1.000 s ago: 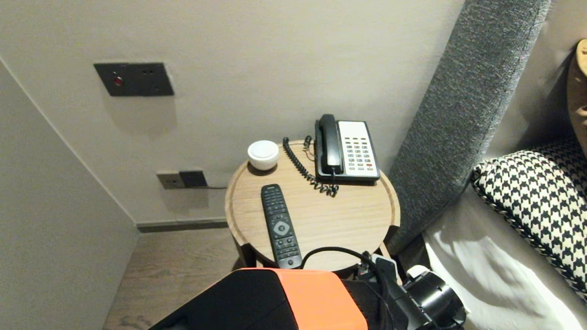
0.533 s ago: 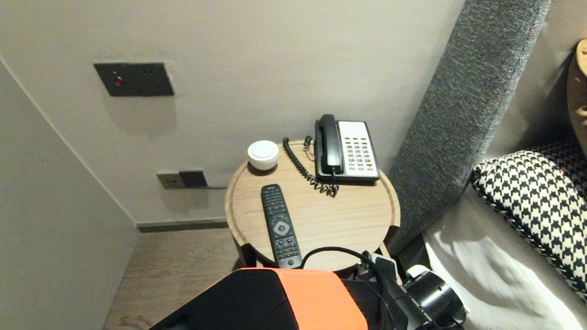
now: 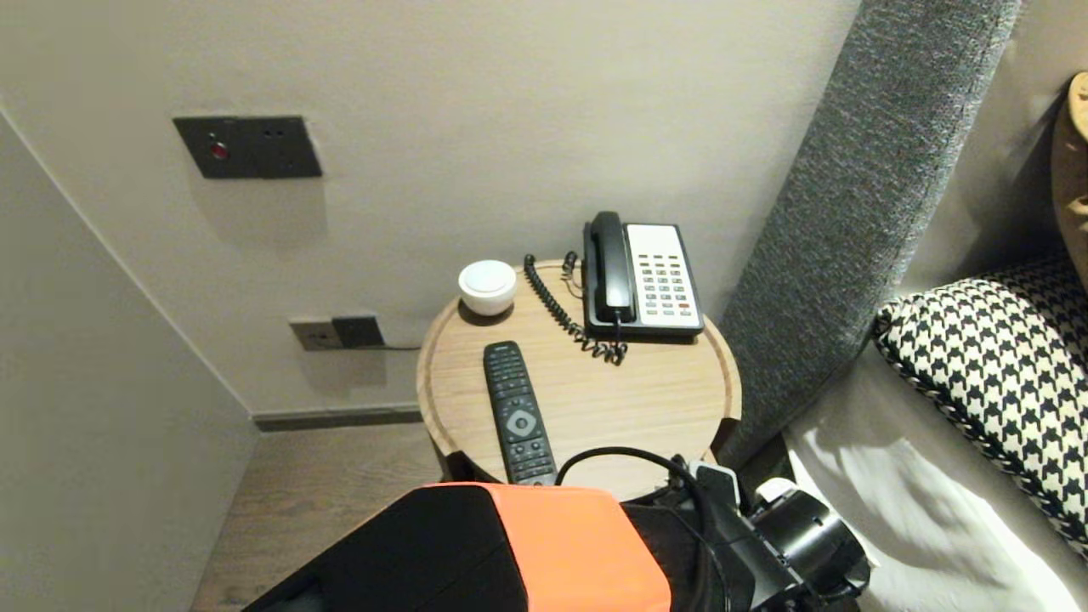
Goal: Take the remote control out of the drawer one by one and place them on the table
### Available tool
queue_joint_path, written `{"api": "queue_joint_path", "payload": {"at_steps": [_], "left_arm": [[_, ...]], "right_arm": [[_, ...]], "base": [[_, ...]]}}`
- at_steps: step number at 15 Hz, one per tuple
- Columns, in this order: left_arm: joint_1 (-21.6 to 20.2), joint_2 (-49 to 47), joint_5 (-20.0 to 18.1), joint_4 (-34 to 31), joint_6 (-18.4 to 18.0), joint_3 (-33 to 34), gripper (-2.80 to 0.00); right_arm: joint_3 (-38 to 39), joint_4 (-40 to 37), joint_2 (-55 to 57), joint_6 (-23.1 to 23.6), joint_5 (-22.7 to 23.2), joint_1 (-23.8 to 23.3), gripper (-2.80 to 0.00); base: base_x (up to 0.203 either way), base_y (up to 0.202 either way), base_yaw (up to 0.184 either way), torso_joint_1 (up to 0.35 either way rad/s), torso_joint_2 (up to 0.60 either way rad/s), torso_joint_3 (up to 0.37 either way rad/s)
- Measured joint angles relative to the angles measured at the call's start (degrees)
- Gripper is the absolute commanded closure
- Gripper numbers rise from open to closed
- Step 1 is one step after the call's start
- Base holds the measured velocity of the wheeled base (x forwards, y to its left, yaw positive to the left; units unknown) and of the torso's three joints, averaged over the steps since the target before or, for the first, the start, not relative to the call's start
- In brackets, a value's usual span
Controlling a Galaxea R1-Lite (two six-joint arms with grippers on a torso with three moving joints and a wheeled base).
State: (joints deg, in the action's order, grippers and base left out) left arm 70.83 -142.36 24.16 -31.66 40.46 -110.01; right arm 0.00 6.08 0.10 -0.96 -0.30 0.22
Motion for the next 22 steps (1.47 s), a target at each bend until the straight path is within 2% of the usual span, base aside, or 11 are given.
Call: {"api": "queue_joint_path", "payload": {"at_steps": [7, 12, 22], "left_arm": [[1.2, 3.4, 0.1, -0.4, -0.6, 0.2, 0.00], [1.6, 4.6, 0.1, 0.2, -2.3, -0.1, 0.00], [2.2, 6.3, 0.0, 1.3, -2.5, 1.3, 0.00]], "right_arm": [[0.0, 0.0, 0.0, 0.0, 0.0, 0.0, 0.00], [0.0, 0.0, 0.0, 0.0, 0.0, 0.0, 0.00], [0.0, 0.0, 0.0, 0.0, 0.0, 0.0, 0.00]], "base": [[0.000, 0.000, 0.000, 0.000, 0.00, 0.000], [0.000, 0.000, 0.000, 0.000, 0.00, 0.000], [0.000, 0.000, 0.000, 0.000, 0.00, 0.000]]}}
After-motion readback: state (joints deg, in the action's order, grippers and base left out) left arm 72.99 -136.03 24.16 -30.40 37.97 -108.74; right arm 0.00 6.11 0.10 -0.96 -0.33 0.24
